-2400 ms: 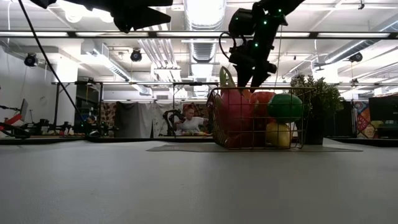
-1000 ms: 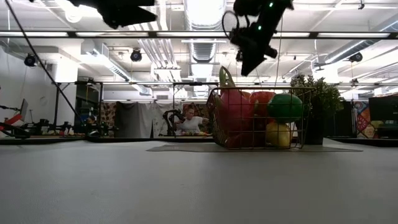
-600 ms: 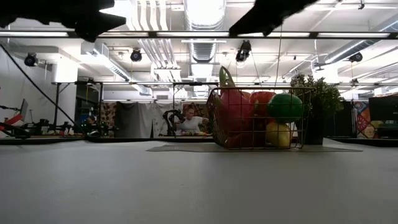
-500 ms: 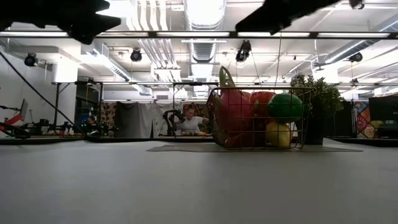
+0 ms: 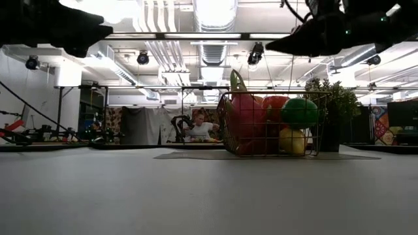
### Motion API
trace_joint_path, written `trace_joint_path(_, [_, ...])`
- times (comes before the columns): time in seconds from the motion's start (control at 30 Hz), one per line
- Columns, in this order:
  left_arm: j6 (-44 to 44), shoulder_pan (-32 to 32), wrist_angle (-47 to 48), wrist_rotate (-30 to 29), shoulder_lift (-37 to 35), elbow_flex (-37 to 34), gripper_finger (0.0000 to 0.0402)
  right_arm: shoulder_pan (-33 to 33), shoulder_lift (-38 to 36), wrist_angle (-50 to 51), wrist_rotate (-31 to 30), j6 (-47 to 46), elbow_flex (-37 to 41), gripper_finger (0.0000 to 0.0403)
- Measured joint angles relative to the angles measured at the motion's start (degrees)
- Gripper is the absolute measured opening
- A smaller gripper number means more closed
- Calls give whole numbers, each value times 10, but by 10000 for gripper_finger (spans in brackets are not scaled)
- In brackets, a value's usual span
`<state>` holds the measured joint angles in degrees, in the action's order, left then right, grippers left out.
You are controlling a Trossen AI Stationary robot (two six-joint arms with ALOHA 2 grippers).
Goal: Build produce basket
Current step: Return to Home Position
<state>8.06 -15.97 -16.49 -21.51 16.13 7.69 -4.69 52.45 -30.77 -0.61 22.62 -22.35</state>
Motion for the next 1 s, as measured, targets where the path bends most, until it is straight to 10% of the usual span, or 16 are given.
trace_joint_path(1.0, [14,2,33,-17,-143,-72,193,-45,-363,6,71,13,209,27])
